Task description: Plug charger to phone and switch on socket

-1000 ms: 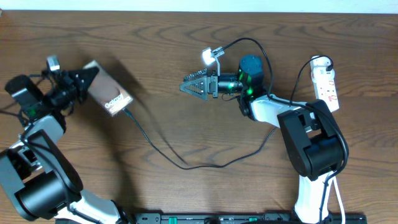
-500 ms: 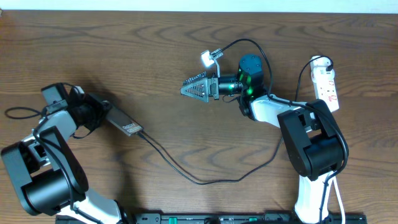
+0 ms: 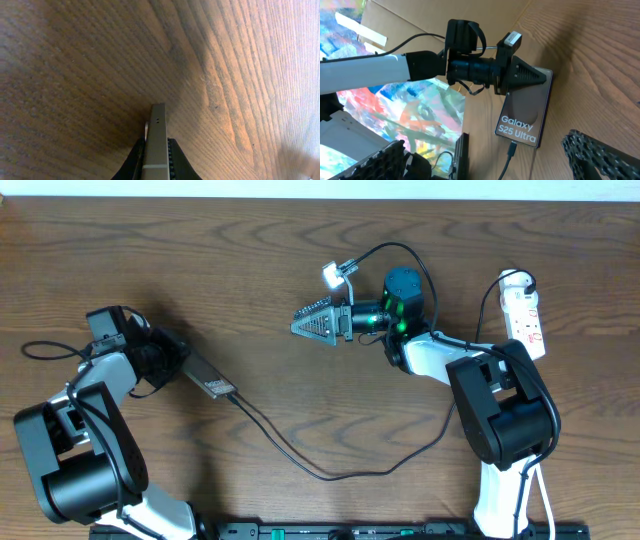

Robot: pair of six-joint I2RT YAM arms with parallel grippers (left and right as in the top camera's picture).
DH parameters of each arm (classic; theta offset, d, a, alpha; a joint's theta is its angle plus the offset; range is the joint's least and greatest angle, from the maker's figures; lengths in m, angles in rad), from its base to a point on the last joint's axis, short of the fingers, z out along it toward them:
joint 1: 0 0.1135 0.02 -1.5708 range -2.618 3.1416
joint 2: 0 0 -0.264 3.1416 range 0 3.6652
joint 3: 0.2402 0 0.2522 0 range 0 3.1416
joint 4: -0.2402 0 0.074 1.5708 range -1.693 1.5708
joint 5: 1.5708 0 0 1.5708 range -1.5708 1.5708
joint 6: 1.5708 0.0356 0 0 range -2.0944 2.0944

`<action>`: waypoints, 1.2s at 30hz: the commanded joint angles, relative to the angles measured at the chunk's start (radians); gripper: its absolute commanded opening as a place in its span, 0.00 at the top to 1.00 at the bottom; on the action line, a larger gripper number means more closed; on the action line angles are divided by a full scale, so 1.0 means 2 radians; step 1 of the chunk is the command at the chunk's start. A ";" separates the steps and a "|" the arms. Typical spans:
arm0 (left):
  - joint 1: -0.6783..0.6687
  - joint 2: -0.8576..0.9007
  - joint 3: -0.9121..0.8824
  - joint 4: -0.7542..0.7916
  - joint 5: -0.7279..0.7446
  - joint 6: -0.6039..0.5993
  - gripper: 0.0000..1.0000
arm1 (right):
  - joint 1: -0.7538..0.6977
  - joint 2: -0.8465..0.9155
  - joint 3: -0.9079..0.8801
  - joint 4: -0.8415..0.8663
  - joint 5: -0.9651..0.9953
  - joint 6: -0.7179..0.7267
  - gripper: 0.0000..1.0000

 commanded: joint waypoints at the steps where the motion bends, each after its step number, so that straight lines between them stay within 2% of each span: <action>1: -0.001 -0.002 0.003 -0.012 -0.030 0.013 0.91 | 0.000 -0.005 0.009 0.000 -0.009 -0.010 0.01; 5: -0.001 -0.002 0.003 -0.016 -0.030 0.013 0.89 | 0.000 -0.005 0.009 -0.012 -0.009 -0.020 0.01; 7: -0.001 -0.002 0.003 -0.016 -0.030 0.013 0.75 | 0.000 -0.005 0.009 -0.020 -0.009 -0.024 0.01; 10: -0.001 -0.002 0.003 -0.022 -0.030 0.013 0.62 | 0.000 -0.005 0.009 -0.021 -0.009 -0.024 0.01; 15: -0.001 -0.002 0.003 -0.033 -0.030 0.013 0.57 | 0.000 -0.005 0.009 -0.022 -0.009 -0.024 0.01; 18: -0.001 -0.002 0.003 -0.040 -0.030 0.014 0.48 | 0.000 -0.005 0.009 -0.022 -0.009 -0.024 0.01; 23: -0.001 -0.002 0.003 -0.057 -0.031 0.020 0.44 | 0.000 -0.005 0.009 -0.022 -0.009 -0.024 0.01; 26: 0.000 -0.003 0.003 -0.059 -0.030 0.020 0.29 | 0.000 -0.005 0.009 -0.022 -0.009 -0.024 0.01; 30: 0.009 -0.024 0.003 -0.063 -0.027 0.020 0.24 | 0.000 -0.005 0.009 -0.022 -0.012 -0.023 0.01; 34: 0.014 -0.088 0.003 -0.064 0.038 0.068 0.24 | 0.000 -0.005 0.009 -0.044 0.003 -0.024 0.01; 36: 0.013 -0.128 0.003 -0.066 0.071 0.095 0.12 | 0.000 -0.005 0.009 -0.091 0.036 -0.024 0.01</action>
